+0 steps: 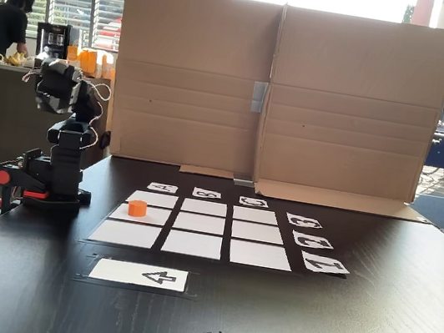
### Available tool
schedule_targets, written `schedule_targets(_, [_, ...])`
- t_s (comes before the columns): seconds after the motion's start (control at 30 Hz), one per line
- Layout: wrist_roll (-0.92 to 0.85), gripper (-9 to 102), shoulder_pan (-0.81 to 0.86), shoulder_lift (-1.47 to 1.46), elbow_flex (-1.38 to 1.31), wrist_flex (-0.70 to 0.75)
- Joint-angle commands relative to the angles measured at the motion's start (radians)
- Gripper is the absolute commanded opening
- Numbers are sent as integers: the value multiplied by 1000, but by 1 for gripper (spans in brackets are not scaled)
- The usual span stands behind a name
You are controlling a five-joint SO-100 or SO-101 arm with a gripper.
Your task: Pick up the round, orange token and place it in the grid on square A2.
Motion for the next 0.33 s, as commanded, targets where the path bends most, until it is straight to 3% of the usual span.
schedule_targets(0.0, [18, -1, 75, 41, 0, 130])
schedule_targets(0.3, [17, -1, 216, 170, 156, 310])
